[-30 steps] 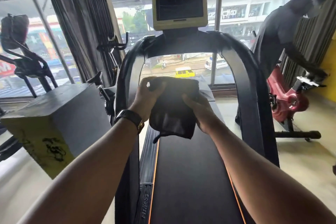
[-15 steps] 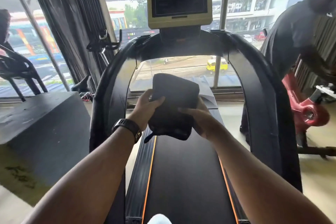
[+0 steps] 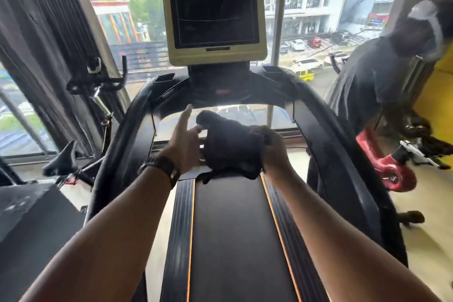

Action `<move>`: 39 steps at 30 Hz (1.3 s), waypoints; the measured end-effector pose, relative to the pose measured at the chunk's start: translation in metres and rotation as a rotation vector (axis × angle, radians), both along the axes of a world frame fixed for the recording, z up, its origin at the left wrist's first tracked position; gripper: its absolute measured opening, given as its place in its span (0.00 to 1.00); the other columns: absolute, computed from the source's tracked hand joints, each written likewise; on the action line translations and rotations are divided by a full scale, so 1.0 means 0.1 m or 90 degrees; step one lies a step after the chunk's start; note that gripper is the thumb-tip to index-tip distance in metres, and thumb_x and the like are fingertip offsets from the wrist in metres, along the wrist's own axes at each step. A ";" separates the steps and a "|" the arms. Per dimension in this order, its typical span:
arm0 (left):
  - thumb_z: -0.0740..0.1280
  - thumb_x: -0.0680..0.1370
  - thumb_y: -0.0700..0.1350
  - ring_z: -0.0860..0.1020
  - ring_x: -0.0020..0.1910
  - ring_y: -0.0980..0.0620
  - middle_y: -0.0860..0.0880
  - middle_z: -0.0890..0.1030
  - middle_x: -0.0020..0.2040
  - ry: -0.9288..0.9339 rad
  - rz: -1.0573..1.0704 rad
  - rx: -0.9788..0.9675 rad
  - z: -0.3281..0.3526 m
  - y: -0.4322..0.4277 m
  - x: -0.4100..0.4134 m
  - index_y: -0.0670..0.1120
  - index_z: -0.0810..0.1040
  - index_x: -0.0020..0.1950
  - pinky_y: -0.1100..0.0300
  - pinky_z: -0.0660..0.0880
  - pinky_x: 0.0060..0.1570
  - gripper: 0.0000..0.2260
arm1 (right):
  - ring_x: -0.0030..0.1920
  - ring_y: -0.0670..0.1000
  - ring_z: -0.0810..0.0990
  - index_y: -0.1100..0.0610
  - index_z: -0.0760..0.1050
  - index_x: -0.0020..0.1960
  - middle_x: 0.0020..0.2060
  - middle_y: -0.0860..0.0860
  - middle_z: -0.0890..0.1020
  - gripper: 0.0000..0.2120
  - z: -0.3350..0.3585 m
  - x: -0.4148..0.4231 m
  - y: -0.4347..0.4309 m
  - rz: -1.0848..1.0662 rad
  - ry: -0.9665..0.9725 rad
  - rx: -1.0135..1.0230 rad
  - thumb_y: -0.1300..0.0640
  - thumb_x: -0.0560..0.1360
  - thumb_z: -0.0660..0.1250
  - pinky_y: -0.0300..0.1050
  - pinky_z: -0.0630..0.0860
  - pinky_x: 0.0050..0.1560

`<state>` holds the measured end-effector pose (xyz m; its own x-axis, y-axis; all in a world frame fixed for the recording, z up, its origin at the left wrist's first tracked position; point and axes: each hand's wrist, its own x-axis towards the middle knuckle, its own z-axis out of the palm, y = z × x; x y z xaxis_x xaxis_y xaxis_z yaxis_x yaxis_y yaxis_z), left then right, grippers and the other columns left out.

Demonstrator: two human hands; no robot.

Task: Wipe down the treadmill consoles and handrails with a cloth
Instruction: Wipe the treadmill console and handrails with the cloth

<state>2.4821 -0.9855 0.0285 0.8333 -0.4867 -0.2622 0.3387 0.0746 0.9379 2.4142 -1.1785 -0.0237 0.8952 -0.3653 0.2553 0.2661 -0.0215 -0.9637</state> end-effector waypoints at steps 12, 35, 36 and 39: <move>0.59 0.67 0.28 0.81 0.47 0.46 0.40 0.83 0.50 -0.252 0.018 0.023 0.71 -1.01 1.37 0.44 0.81 0.53 0.56 0.78 0.43 0.21 | 0.38 0.48 0.83 0.50 0.72 0.55 0.37 0.49 0.83 0.24 0.74 1.07 -0.69 0.168 0.155 0.103 0.50 0.63 0.78 0.44 0.75 0.36; 0.67 0.74 0.37 0.75 0.64 0.47 0.45 0.78 0.64 -0.653 -0.100 0.507 0.15 -2.97 5.08 0.46 0.74 0.69 0.53 0.70 0.67 0.23 | 0.61 0.58 0.78 0.42 0.69 0.73 0.68 0.47 0.77 0.33 0.36 4.50 -2.38 -0.406 0.194 -0.534 0.69 0.74 0.64 0.54 0.78 0.53; 0.67 0.73 0.39 0.75 0.64 0.46 0.45 0.78 0.64 -0.686 -0.118 0.532 0.10 -3.04 5.27 0.45 0.74 0.69 0.51 0.71 0.67 0.23 | 0.61 0.59 0.77 0.44 0.69 0.73 0.68 0.48 0.77 0.34 0.30 4.70 -2.43 -0.419 0.200 -0.567 0.70 0.73 0.64 0.55 0.77 0.53; 0.66 0.73 0.47 0.74 0.66 0.45 0.46 0.78 0.66 -0.757 -0.171 0.604 -0.08 -3.20 5.84 0.46 0.74 0.70 0.46 0.71 0.67 0.24 | 0.62 0.61 0.75 0.48 0.72 0.71 0.69 0.53 0.76 0.32 0.12 5.35 -2.57 -0.451 0.260 -0.654 0.71 0.72 0.65 0.57 0.78 0.52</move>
<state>3.0665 -1.3055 0.0202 0.6963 -0.6955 0.1775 -0.7076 -0.6236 0.3323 2.9495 -1.4350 -0.0117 0.6695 -0.5873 0.4548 -0.4109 -0.8029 -0.4320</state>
